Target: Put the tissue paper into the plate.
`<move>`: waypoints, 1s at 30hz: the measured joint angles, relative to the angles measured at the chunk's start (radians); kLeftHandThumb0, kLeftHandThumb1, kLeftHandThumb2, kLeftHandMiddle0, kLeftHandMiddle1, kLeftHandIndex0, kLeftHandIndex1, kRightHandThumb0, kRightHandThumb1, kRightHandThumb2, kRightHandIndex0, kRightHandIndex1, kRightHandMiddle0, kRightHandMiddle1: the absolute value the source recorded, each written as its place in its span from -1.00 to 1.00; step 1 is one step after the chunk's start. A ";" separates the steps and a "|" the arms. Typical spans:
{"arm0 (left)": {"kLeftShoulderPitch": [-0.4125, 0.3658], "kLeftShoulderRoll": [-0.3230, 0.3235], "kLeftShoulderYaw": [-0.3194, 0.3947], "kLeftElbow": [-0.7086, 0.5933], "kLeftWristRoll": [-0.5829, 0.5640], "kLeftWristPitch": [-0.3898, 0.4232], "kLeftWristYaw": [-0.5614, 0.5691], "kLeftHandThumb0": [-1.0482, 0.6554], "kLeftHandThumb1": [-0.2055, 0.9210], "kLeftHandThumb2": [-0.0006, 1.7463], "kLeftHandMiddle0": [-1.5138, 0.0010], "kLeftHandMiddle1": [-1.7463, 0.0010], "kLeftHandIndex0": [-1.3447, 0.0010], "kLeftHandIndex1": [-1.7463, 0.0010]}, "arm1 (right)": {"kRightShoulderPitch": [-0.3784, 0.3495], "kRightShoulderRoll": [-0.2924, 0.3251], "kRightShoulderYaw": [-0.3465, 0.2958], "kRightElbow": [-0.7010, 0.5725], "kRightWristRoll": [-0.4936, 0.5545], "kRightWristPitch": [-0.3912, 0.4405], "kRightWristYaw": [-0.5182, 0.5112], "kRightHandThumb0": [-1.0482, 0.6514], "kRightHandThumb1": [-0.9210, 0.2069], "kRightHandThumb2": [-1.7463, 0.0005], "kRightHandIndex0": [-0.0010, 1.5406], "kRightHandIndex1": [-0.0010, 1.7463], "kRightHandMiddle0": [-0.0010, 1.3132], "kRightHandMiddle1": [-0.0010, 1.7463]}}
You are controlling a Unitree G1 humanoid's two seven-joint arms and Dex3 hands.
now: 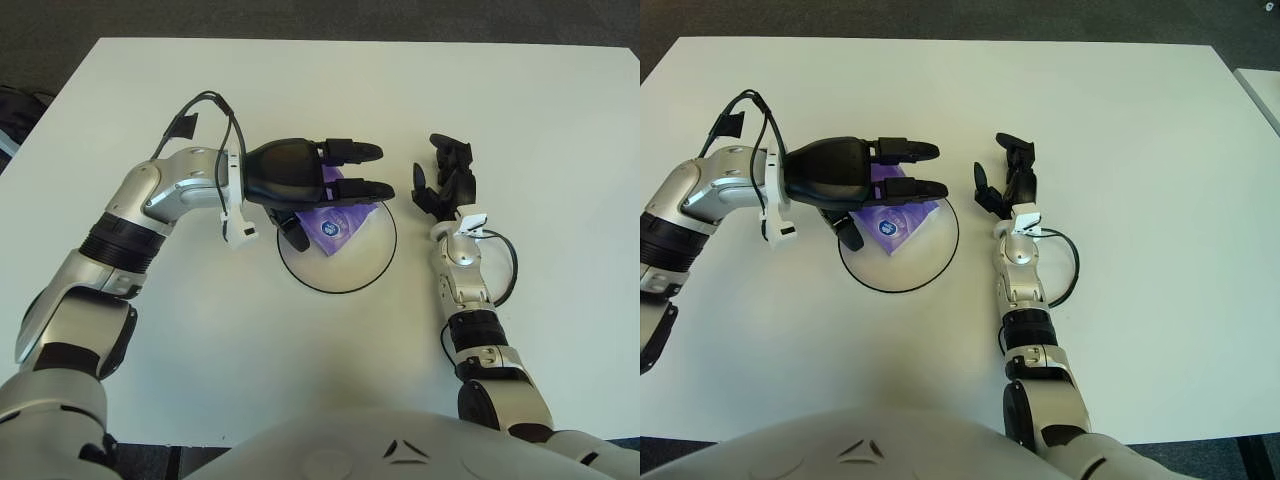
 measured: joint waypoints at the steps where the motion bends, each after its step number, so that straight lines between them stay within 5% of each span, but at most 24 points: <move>1: 0.000 0.000 0.000 0.002 -0.006 -0.001 -0.004 -1.00 1.00 -0.57 1.00 1.00 1.00 1.00 | -0.001 0.000 -0.001 0.000 0.000 0.001 0.000 -0.60 -0.66 0.31 -0.71 -0.74 -1.00 0.19; 18: -0.017 0.001 -0.016 0.027 -0.094 0.005 -0.097 -1.00 1.00 -0.73 1.00 1.00 1.00 1.00 | -0.003 0.001 0.000 0.000 -0.005 0.005 -0.013 -0.56 -0.62 0.30 -0.68 -0.76 -1.00 0.25; 30: -0.003 -0.006 0.041 0.035 -0.125 0.147 -0.094 -0.96 1.00 -0.03 1.00 1.00 1.00 1.00 | -0.003 -0.002 0.007 0.001 -0.008 0.004 -0.011 -0.53 -0.65 0.26 -0.61 -0.74 -1.00 0.28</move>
